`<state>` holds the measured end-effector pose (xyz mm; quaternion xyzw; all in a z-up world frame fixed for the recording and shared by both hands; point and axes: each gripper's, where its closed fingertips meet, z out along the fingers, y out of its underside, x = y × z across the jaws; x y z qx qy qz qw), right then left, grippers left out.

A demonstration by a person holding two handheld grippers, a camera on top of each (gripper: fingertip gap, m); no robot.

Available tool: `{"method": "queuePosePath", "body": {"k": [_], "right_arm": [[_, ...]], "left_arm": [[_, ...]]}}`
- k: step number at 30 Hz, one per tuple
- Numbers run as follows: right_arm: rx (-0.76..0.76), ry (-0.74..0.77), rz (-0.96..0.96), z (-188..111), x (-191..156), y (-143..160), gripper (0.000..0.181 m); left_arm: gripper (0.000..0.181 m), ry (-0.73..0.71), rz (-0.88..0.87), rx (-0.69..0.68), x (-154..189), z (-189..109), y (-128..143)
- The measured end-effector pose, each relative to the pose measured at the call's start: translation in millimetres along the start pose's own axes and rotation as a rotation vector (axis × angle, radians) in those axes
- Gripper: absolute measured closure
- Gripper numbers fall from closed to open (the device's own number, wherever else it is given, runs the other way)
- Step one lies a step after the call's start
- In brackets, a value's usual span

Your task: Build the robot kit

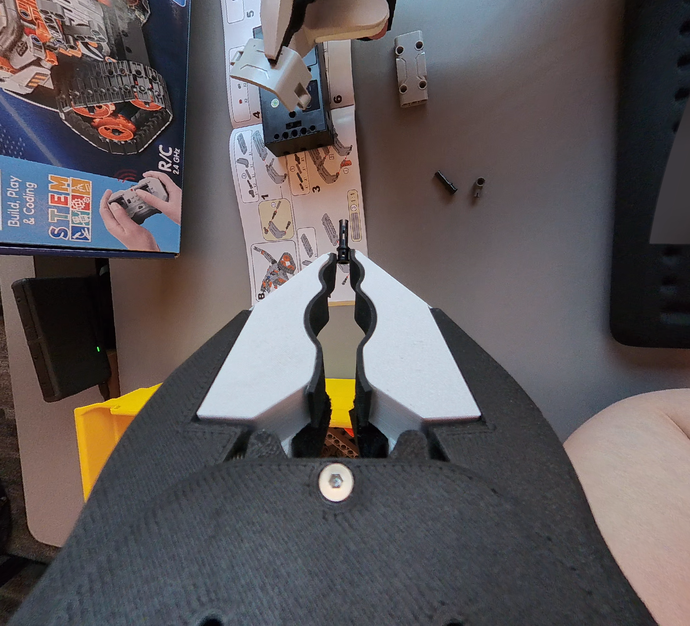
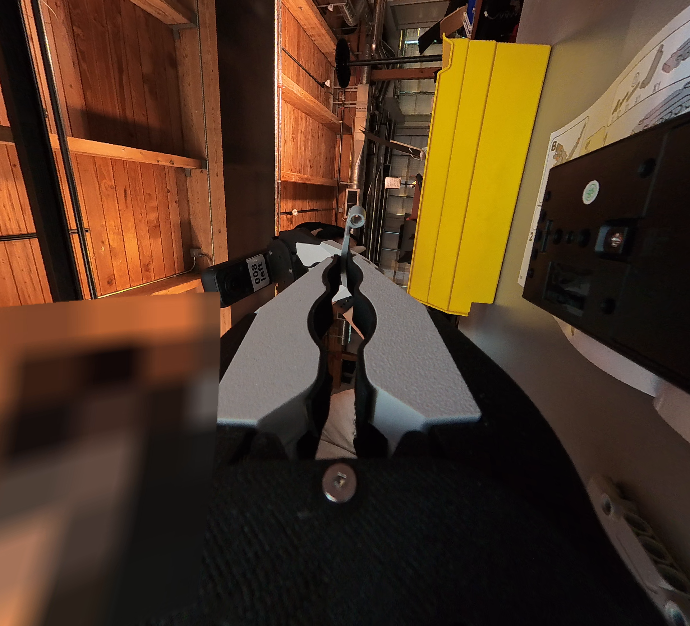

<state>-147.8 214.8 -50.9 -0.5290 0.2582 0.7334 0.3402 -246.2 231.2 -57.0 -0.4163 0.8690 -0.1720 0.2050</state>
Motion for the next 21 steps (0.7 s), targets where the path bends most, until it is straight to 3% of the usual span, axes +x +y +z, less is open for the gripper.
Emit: {"method": "queuePosePath", "body": {"k": [21], "right_arm": [[0.006, 0.01, -0.003, -1.0, 2.0, -0.9, 0.18]], "left_arm": [[0.176, -0.011, -0.002, -0.014, -1.1, 0.1, 1.8]]}}
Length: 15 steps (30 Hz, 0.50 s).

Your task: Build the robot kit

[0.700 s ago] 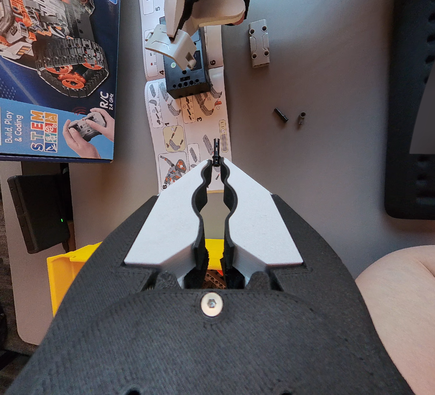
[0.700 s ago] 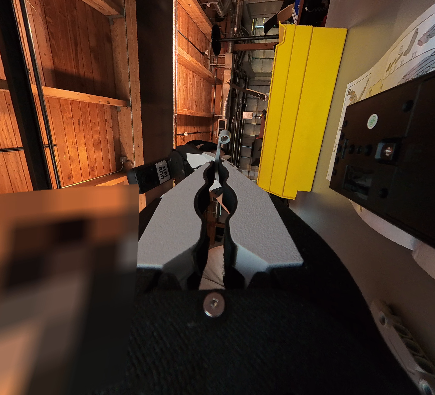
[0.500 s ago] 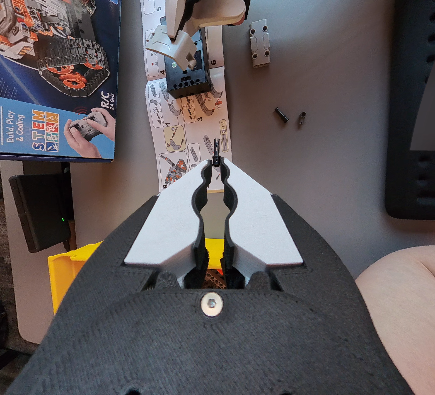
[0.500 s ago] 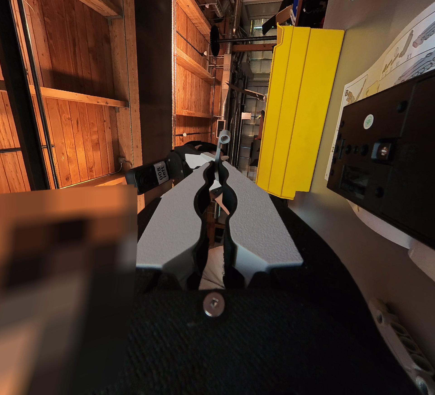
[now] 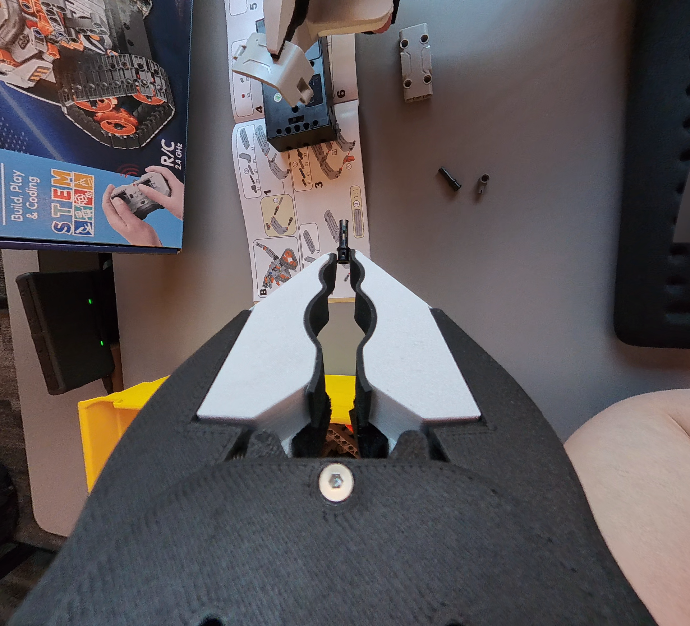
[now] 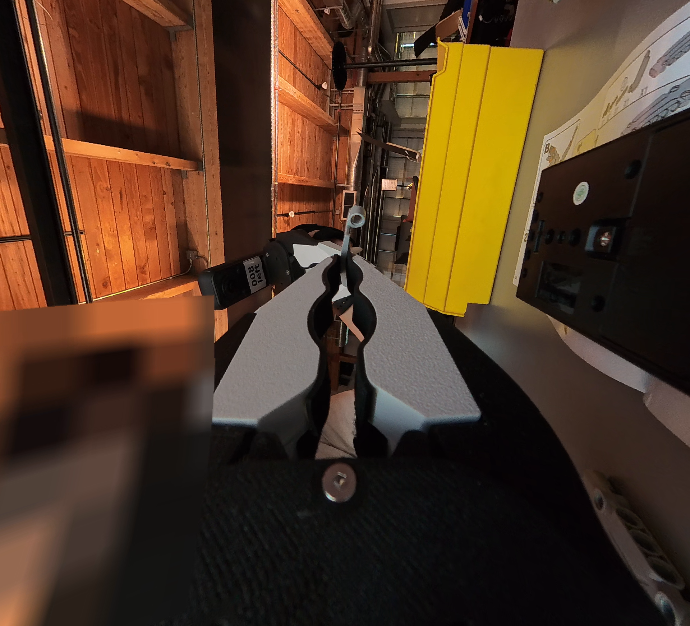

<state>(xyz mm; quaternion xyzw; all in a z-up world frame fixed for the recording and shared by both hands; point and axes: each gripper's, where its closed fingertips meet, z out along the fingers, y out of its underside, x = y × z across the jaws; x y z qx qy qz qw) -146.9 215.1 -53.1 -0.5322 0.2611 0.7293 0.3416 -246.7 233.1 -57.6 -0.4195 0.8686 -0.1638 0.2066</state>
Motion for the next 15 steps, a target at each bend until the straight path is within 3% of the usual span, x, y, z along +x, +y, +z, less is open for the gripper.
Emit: {"method": "queuePosePath", "body": {"k": [15], "right_arm": [[-0.003, 0.011, -0.007, -0.1, 1.8, 0.6, 0.18]], "left_arm": [[0.176, -0.002, 0.006, -0.002, 1.1, -1.1, 0.1]]}}
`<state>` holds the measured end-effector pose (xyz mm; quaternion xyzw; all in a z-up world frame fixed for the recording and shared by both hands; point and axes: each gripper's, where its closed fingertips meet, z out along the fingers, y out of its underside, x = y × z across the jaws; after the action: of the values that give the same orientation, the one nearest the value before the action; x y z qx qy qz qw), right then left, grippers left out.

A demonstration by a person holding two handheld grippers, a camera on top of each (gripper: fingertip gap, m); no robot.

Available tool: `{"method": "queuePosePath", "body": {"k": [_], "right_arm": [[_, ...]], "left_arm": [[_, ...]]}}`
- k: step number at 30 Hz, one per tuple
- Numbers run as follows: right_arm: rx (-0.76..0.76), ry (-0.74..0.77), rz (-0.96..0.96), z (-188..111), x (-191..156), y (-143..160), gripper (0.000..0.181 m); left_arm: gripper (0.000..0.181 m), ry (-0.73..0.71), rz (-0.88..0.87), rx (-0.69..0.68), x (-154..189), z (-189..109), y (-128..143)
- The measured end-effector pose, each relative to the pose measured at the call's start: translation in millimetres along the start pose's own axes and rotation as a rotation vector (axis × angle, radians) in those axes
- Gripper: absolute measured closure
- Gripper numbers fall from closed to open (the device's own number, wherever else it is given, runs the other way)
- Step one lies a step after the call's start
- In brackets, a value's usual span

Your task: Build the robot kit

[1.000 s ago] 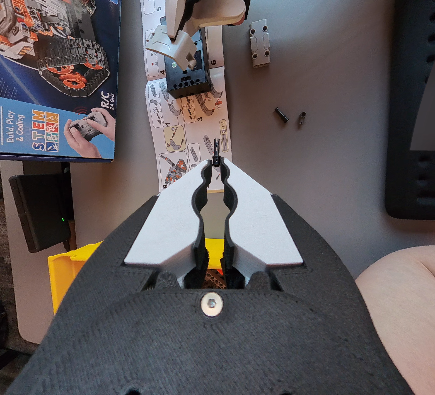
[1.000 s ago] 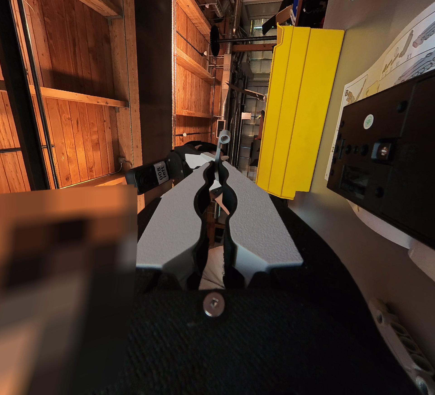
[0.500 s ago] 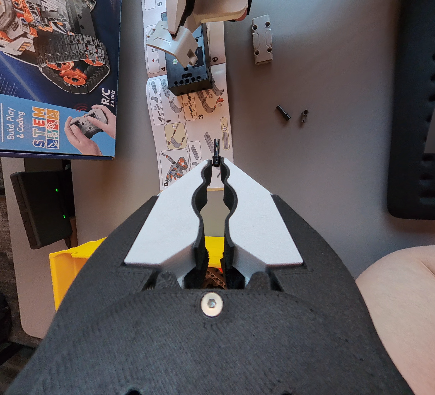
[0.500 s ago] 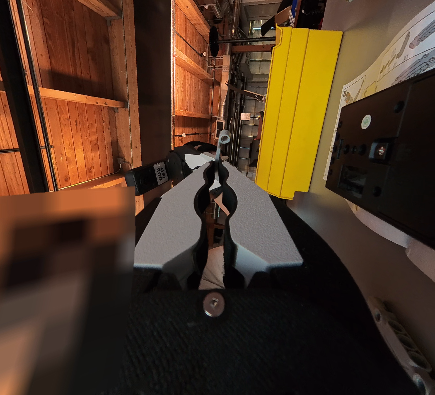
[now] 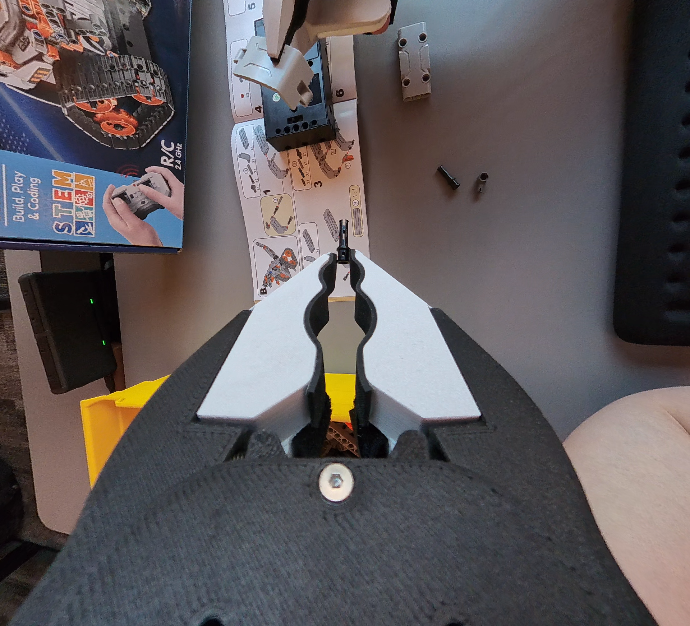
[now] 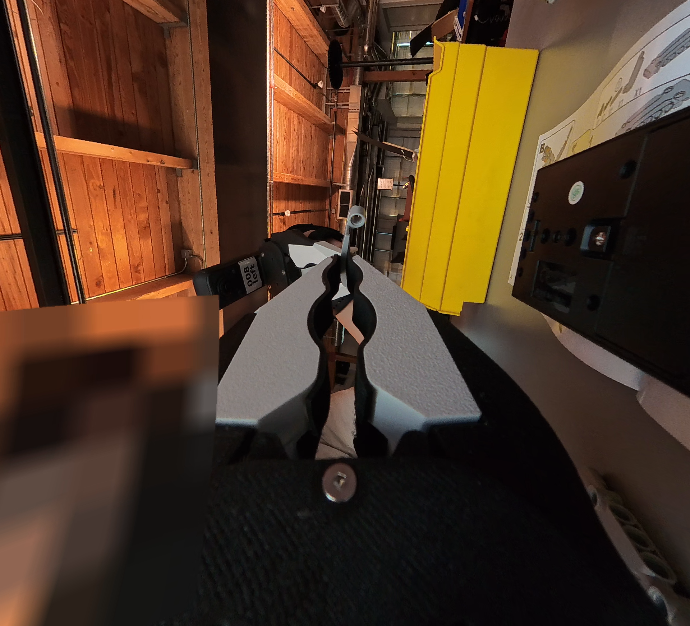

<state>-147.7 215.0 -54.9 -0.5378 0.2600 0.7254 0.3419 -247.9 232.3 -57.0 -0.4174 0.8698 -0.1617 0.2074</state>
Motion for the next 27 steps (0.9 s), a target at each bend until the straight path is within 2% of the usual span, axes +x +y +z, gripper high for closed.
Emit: {"method": "queuePosePath", "body": {"k": [27], "right_arm": [[-0.013, 0.031, -0.031, 1.4, 2.6, 2.8, 0.18]], "left_arm": [[0.176, 0.015, 0.01, -0.007, 2.4, 3.2, -1.2]]}}
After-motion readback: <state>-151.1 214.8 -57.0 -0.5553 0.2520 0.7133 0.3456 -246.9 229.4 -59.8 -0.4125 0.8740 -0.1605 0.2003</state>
